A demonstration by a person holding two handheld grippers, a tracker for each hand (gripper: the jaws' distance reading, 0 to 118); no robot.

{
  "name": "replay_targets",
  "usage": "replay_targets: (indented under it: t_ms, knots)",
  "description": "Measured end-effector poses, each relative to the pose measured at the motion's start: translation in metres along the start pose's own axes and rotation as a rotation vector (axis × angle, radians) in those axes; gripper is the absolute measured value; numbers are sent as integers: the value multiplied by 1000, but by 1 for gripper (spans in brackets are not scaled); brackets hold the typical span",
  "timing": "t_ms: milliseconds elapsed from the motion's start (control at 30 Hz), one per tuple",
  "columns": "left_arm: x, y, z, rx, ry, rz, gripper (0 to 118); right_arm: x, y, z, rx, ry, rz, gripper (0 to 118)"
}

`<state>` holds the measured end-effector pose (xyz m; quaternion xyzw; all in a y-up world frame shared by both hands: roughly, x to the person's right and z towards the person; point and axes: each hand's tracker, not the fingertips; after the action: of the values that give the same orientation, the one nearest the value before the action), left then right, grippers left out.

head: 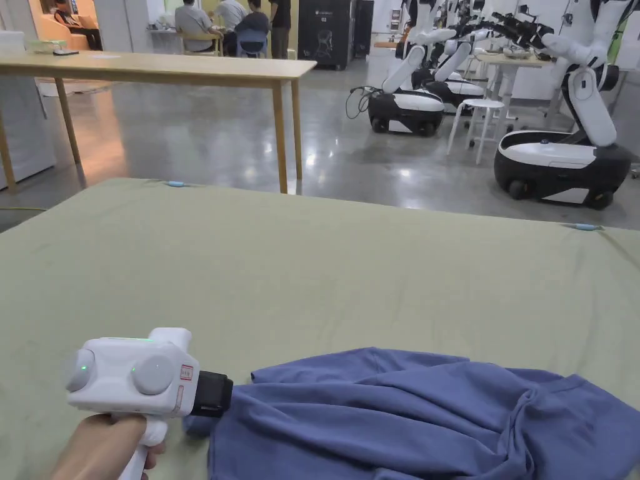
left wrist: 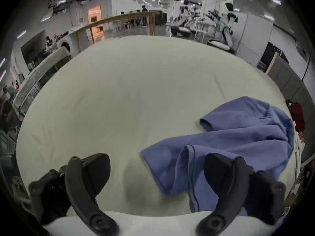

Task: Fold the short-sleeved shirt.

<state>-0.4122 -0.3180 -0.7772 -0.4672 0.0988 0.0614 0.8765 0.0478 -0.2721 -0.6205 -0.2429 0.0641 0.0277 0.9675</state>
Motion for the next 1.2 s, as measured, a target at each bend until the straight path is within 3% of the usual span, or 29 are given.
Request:
replay_targets:
  t_ms: [67,133,167,233,300,400,533,733,800,833,867,933,967,1100,1200]
  knots:
    - [6,0,-13,-47,-24,-4,109,1,-2,-3,-11,-1,1,1]
    - [12,-5,-15,-60,-19,-6,89,4,-4,-5,-27,0,-13,1]
    - [15,-8,-14,-53,-21,-12,86,7,-5,-5,-31,3,-24,1]
    - [20,-10,-5,-16,-23,-36,55,12,-7,-6,-38,-5,-32,1]
    - [26,-10,2,8,-67,-36,3,19,-8,-7,-47,-26,-31,1]
    - [29,-8,1,19,-46,-65,3,34,-4,-11,-74,-69,-57,1]
    - [33,-14,-2,7,-48,-78,3,71,11,-34,-149,-206,-54,1]
    - [32,-16,-1,-8,-70,-66,3,136,64,-112,-187,-230,-46,1]
    - [31,-16,0,-8,-74,-63,3,150,82,-143,-210,-226,-3,4]
    - [32,-18,1,-5,-75,-64,3,156,90,-156,-217,-211,10,14]
    - [32,-19,1,-4,-77,-63,3,161,96,-170,-236,-212,13,33]
    - [31,-20,1,3,-80,-63,3,173,103,-203,-289,-184,-4,103]
    - [31,-21,1,5,-82,-59,3,176,102,-216,-328,-181,-10,118]
    - [30,-21,0,11,-89,-44,3,181,90,-263,-453,-186,23,117]
    - [30,-20,-1,9,-90,-49,3,181,75,-284,-516,-185,53,107]
